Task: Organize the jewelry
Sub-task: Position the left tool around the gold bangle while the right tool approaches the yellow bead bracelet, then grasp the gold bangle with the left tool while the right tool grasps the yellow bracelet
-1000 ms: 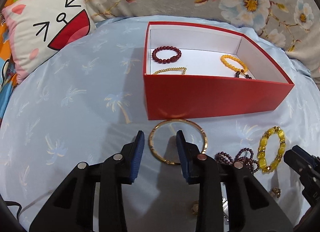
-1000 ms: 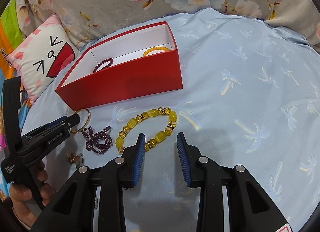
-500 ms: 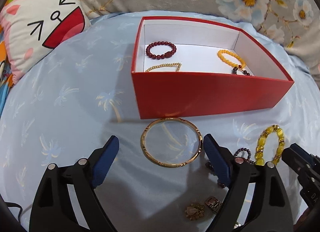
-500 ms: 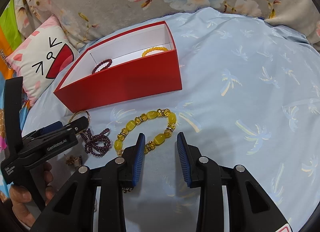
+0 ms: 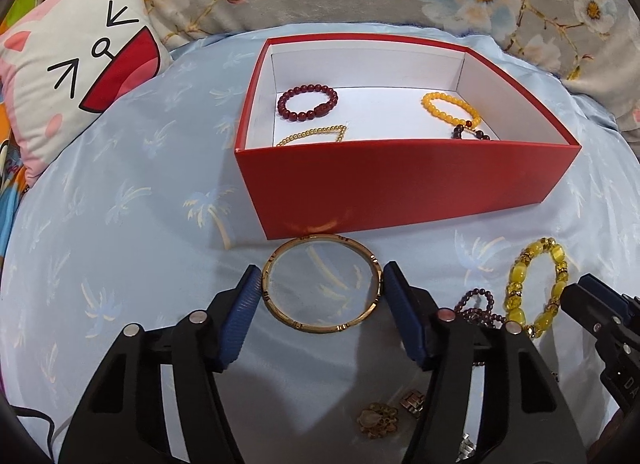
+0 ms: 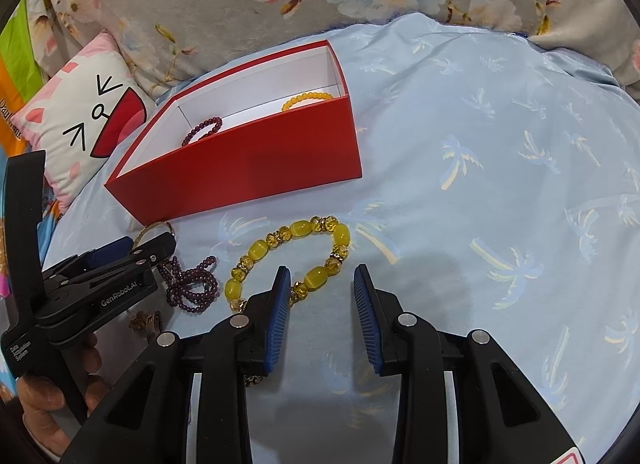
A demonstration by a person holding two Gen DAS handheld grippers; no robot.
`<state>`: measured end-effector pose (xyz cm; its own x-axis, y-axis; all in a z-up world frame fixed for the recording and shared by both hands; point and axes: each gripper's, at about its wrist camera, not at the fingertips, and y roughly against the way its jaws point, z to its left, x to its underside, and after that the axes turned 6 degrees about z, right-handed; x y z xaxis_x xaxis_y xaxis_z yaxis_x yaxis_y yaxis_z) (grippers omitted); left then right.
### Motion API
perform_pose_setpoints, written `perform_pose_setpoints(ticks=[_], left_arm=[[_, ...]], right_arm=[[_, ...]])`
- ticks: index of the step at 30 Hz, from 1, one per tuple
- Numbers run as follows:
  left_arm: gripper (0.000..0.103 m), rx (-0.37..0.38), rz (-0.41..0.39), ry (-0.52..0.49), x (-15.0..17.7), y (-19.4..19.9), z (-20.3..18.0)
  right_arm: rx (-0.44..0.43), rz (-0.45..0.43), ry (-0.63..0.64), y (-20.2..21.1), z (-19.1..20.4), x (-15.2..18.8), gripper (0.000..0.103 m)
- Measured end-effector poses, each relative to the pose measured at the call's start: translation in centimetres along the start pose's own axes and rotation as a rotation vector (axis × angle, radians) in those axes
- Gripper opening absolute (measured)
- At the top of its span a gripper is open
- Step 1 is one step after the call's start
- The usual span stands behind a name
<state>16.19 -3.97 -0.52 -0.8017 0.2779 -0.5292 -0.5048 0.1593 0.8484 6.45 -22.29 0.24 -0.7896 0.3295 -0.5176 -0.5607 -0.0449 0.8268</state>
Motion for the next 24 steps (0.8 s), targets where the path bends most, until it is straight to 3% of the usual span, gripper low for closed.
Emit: perform_pose_setpoints(ticks=[7, 16, 24], left_arm=[[0.059, 0.043, 0.003, 0.032, 0.9, 1.0, 0.7], [0.059, 0.042, -0.024, 0.061, 2.1, 2.6, 1.9], [0.059, 0.045, -0.020, 0.074, 2.7, 2.7, 2.4]], right_arm=[[-0.004, -0.001, 0.002, 0.0, 0.0, -0.1, 0.033], [0.011, 0.004, 0.004, -0.7, -0.1, -0.5, 0.033], [0.066, -0.001, 0.043, -1.5, 0.8, -0.9, 0.026]])
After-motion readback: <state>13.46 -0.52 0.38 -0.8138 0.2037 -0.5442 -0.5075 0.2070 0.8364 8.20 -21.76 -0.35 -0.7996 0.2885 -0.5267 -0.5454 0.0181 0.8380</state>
